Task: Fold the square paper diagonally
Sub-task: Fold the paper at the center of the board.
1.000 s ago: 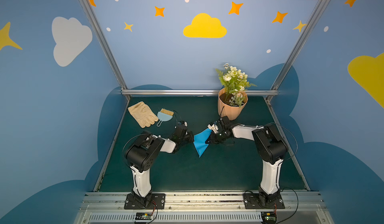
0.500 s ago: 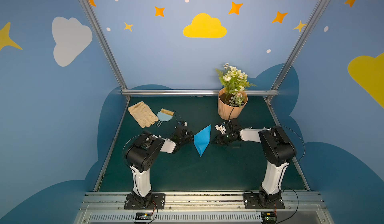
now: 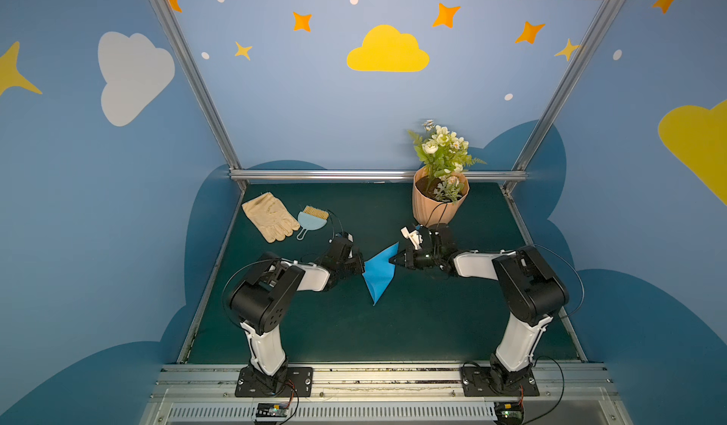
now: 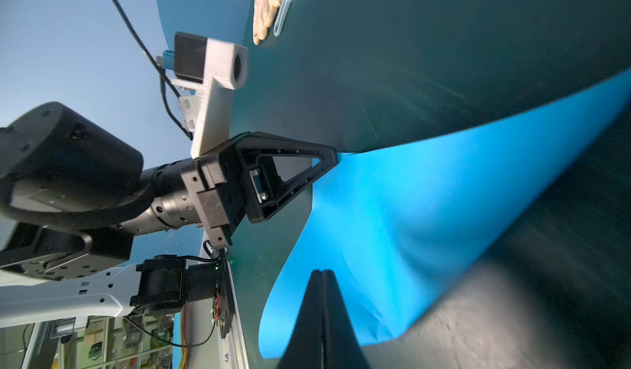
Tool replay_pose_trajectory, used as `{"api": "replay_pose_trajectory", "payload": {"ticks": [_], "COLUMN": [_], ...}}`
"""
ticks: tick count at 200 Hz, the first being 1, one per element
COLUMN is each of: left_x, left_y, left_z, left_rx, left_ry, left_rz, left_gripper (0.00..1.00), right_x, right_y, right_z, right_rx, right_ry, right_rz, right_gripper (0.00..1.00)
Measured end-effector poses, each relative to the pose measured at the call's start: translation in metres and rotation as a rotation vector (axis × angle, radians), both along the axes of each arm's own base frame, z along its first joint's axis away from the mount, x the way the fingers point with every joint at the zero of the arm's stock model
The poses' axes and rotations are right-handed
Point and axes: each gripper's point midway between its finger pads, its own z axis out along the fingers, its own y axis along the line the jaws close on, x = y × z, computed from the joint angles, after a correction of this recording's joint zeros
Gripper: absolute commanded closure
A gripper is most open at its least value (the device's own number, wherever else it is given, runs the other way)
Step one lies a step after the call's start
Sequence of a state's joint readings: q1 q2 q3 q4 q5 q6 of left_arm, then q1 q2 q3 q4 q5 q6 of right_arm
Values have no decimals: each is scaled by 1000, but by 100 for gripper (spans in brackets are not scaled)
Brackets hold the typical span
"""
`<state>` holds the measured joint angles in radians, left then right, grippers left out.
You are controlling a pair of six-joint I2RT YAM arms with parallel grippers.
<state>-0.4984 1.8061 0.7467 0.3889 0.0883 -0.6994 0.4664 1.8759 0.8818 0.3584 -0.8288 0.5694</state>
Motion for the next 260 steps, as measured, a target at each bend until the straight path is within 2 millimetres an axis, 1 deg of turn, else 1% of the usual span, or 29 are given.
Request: {"api": "replay_pose_trajectory", "payload": {"ticks": [28,71,105,116,157,203,239,260], "left_x": [-1,-1,-1,-2,-2,-2,-2,-2], "left_y": [-1,-1,-2,-2,-2,-2,-2,-2], "left_z": [0,0,0,0,0,0,0,0], "left_rx": [-3,-3,-1,0,3,4,4,6], "left_ry": [2,2,1,1,3,2,2,1], "left_rz": [-4,-4,-5,-6,-5,-5,-5,-4], "left_gripper": [98,98,98,98,98,98,98,98], "right_x": [-5,-9,-13,-13,-4,10,28,42], "right_y": [3,5,4,5,0,-12,-15,-21], "right_z": [-20,-28,-49,-50,-51,-51,-50,-49], "right_rx": [-19,-27,-48,-44,-56,-59,-79,-111], "right_ry": [43,60,115,124,110,103,73,46], "right_rz": [15,24,23,28,-1,-41,-64,-91], "right_gripper": [97,97,98,98,98,98,98,98]}}
